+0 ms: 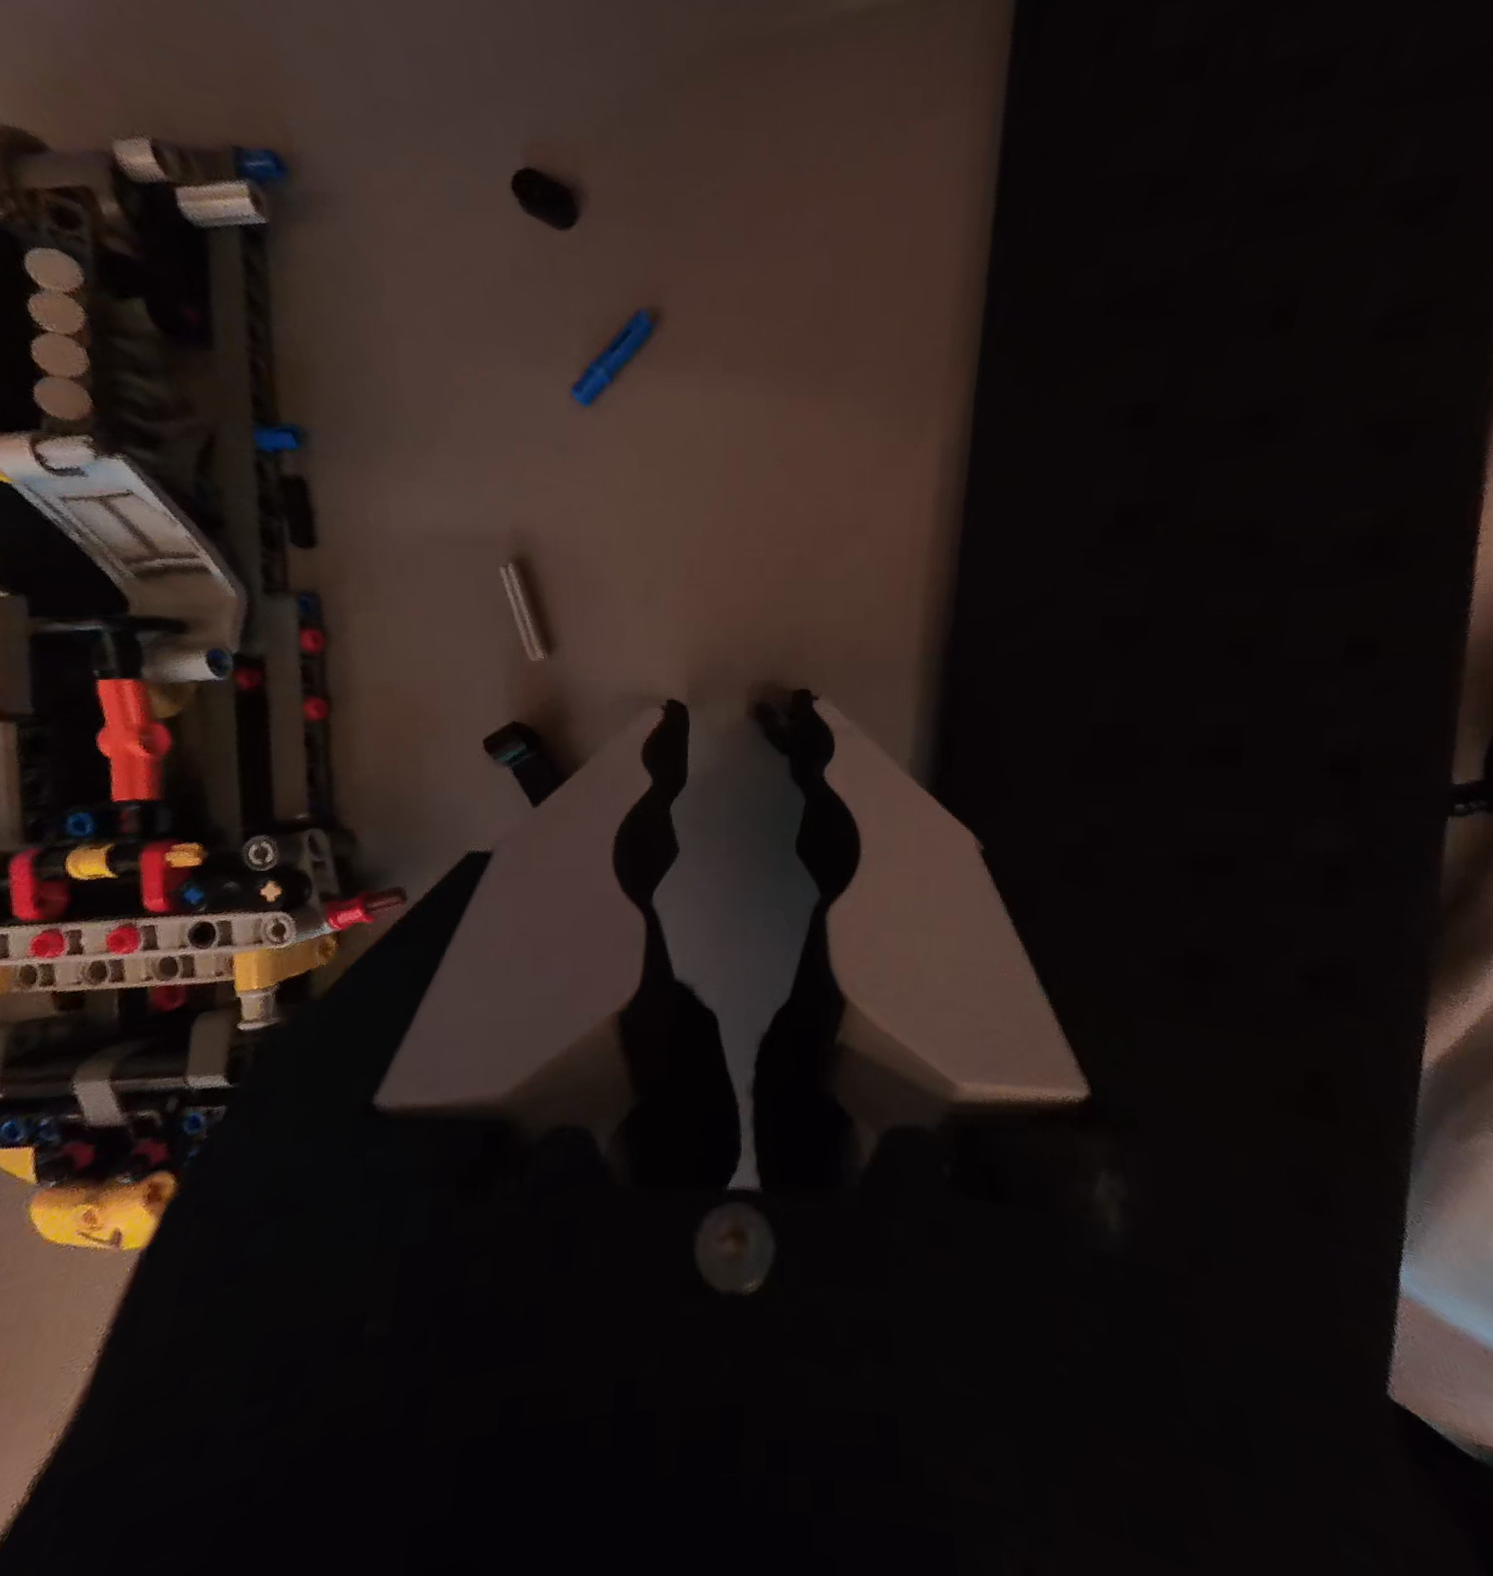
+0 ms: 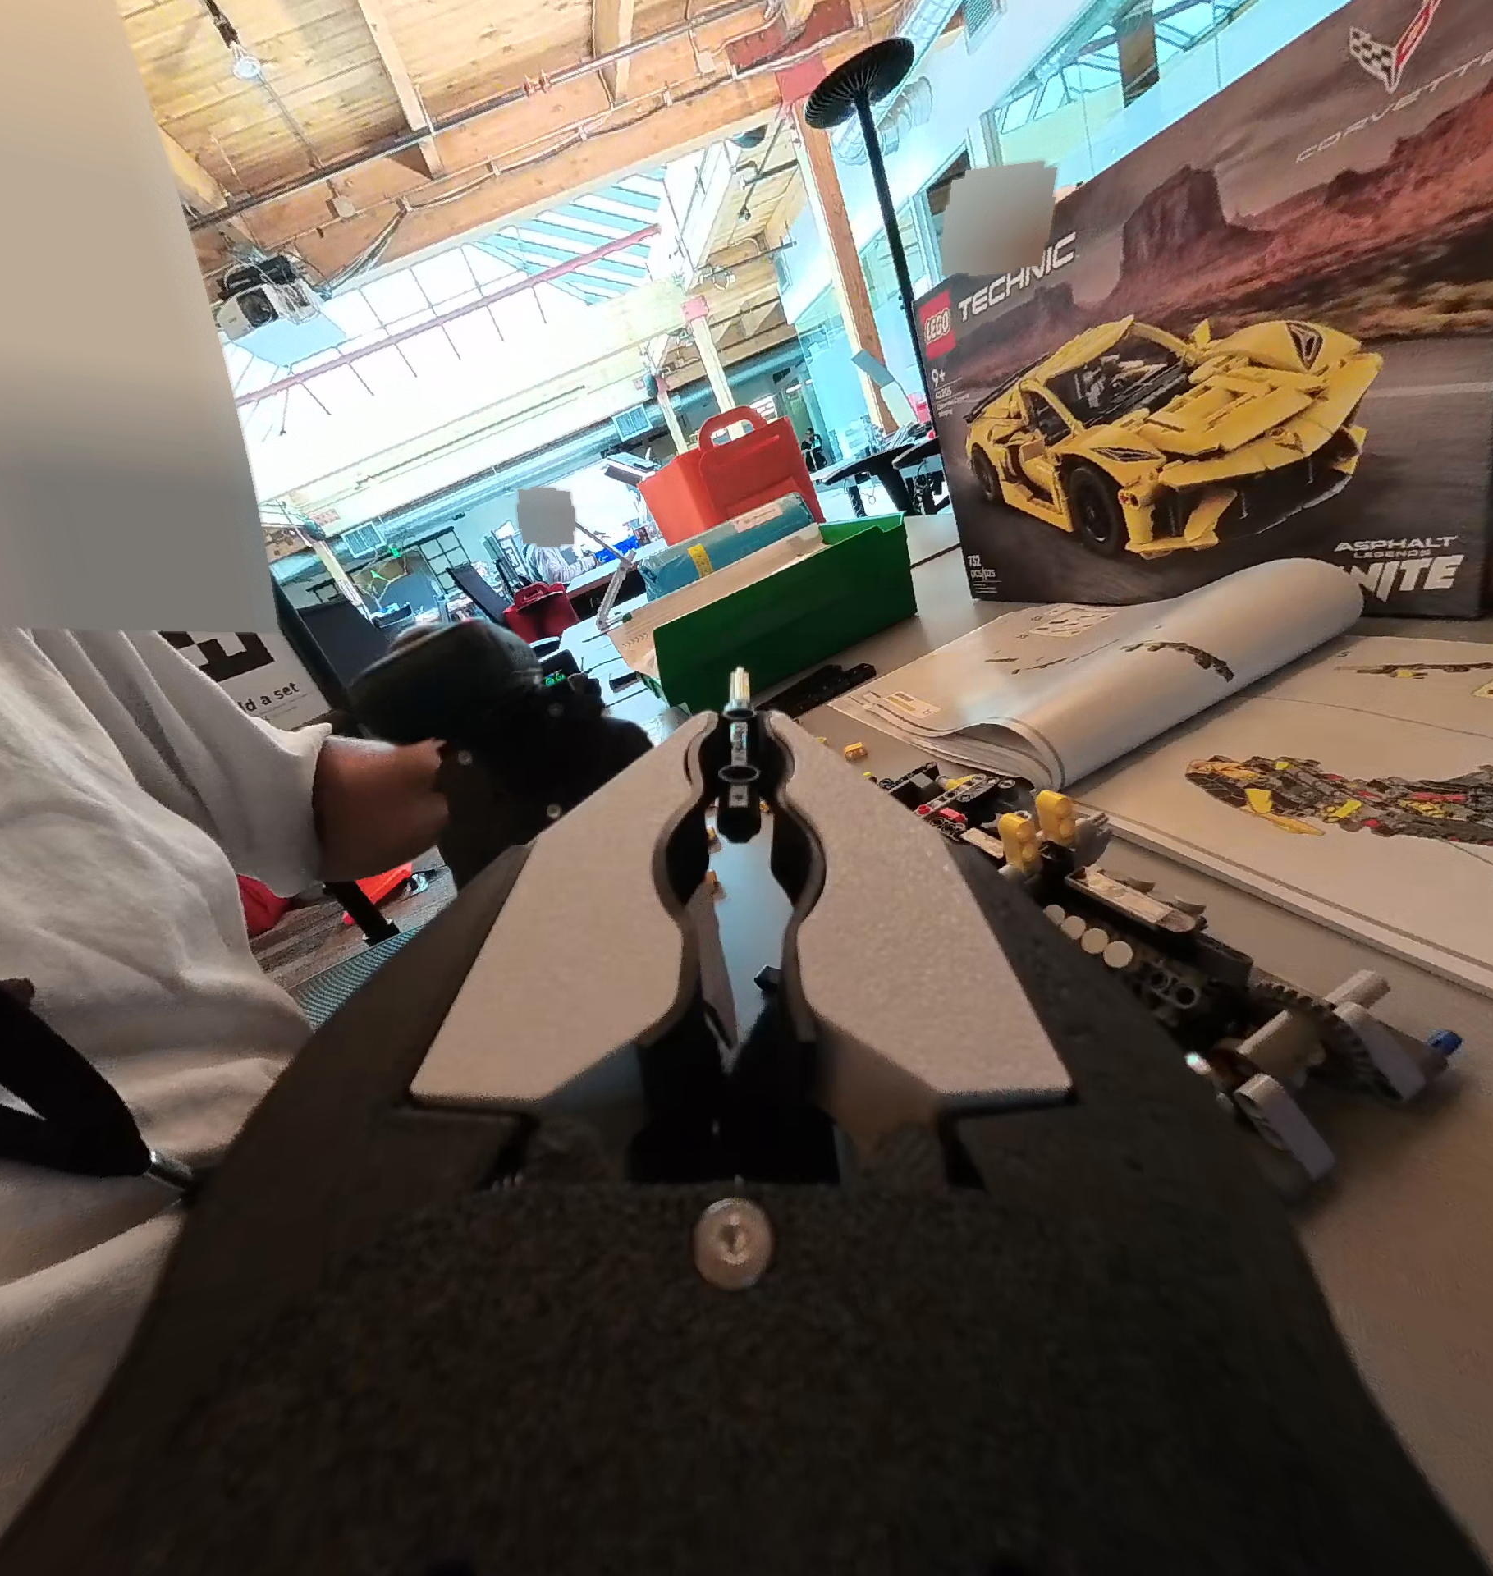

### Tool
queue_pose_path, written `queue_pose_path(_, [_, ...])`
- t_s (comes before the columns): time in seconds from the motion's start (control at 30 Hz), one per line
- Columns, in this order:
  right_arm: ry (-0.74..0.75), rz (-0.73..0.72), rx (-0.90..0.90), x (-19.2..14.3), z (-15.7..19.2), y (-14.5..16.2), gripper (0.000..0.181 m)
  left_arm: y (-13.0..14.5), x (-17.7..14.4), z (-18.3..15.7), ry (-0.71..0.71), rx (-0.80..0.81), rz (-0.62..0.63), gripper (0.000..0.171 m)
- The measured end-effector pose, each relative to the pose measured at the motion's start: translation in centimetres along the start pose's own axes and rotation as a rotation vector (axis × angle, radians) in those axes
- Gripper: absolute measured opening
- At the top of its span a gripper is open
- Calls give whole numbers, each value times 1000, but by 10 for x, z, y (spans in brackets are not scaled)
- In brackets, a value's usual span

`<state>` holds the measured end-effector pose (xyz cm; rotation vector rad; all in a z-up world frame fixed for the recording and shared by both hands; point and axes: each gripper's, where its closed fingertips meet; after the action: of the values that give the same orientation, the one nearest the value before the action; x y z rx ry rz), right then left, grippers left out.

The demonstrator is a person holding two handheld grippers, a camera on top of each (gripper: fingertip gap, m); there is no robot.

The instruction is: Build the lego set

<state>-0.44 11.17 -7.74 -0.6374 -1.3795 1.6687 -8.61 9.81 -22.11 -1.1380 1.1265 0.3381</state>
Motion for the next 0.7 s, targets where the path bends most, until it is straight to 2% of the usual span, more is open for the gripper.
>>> queue_pose_path(0.13, [-4, 4, 6, 1, 0, 1, 6, 7, -2, 6, -53, -78, 43, 18])
queue_pose_path(0.27, [-10, 7, 11, 1, 1, 2, 6, 2, -5, 0, -49, -234, -1, 17])
queue_pose_path(0.43, [-21, 2, 24, 1, 1, 1, 6, 4, -1, 1, -102, -177, 2, 22])
queue_pose_path(0.57, [-23, -1, 29, 0, 1, 1, 6, 5, -6, 8, -113, -20, 32, 27])
queue_pose_path(0.63, [-24, 0, 32, 0, 1, 1, 6, 2, -9, 9, -72, 18, 37, 28])
queue_pose_path(0.7, [-23, 3, 35, 0, 0, 2, 6, 0, -8, 10, -13, -14, 38, 27])
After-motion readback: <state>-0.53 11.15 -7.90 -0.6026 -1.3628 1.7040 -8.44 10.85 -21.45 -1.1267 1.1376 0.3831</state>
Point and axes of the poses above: each gripper's, where its closed fingertips meet, x out along the fingers, y out of its underside, z = x × y across the jaws, and after that the axes turned 7 degrees about -x, right-handed
